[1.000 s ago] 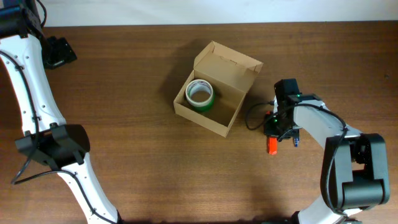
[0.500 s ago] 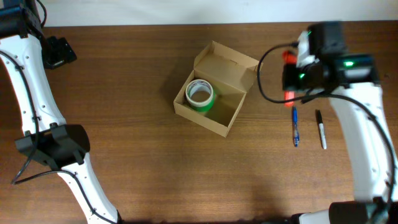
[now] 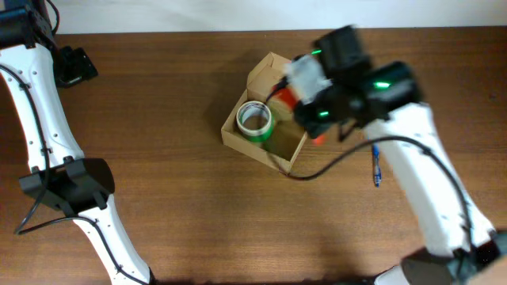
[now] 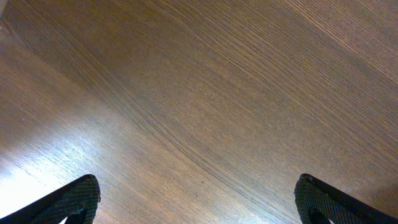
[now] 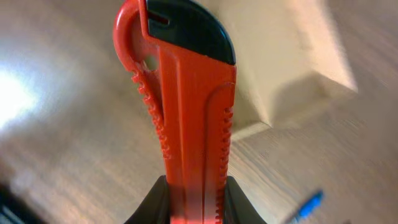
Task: Pack container
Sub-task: 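Lower the orange cutter into the box and open the right gripper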
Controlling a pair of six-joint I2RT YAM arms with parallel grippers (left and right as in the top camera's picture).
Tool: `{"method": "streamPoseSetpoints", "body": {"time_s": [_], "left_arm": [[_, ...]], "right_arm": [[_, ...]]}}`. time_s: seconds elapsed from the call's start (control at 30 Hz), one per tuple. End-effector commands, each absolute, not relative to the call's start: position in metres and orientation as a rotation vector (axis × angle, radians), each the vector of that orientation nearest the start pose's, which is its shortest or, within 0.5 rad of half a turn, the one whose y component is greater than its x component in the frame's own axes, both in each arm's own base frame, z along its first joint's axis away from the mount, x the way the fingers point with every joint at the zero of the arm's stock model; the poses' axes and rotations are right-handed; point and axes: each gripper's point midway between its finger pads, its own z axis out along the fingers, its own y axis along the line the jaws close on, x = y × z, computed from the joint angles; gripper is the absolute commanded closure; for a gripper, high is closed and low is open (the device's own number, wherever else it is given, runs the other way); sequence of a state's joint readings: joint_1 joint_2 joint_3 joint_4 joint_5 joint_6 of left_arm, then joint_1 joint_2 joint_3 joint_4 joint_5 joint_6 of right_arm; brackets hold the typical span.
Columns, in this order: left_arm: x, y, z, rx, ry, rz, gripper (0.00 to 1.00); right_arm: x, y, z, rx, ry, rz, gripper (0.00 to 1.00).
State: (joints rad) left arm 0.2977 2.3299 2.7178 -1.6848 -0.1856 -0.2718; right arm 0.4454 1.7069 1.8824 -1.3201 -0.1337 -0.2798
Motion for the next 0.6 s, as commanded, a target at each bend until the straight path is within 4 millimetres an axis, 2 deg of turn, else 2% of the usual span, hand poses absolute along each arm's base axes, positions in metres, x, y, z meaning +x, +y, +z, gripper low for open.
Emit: {"method": "streamPoseSetpoints", "body": {"time_s": [0.0, 0.17, 0.3, 0.43, 0.57], "left_arm": [[0.438, 0.170, 0.226, -0.828, 2.725, 0.265, 0.00], [0.438, 0.170, 0.226, -0.828, 2.725, 0.265, 0.00], [0.438, 0.170, 0.226, -0.828, 2.725, 0.265, 0.00], [0.438, 0.170, 0.226, -0.828, 2.725, 0.265, 0.00], [0.438, 0.170, 0.226, -0.828, 2.725, 0.265, 0.00]], "right_arm": [[0.340, 0.221, 0.229, -1.214, 2.485, 0.245, 0.81], [0.358, 0.242, 0.181, -1.294, 2.526, 0.236, 0.82], [0.372, 0.242, 0.151, -1.290, 2.578, 0.231, 0.83], [0.380, 0.237, 0.130, -1.278, 2.622, 0.228, 0.83], [0.389, 0.234, 0.121, -1.259, 2.631, 0.228, 0.84]]}}
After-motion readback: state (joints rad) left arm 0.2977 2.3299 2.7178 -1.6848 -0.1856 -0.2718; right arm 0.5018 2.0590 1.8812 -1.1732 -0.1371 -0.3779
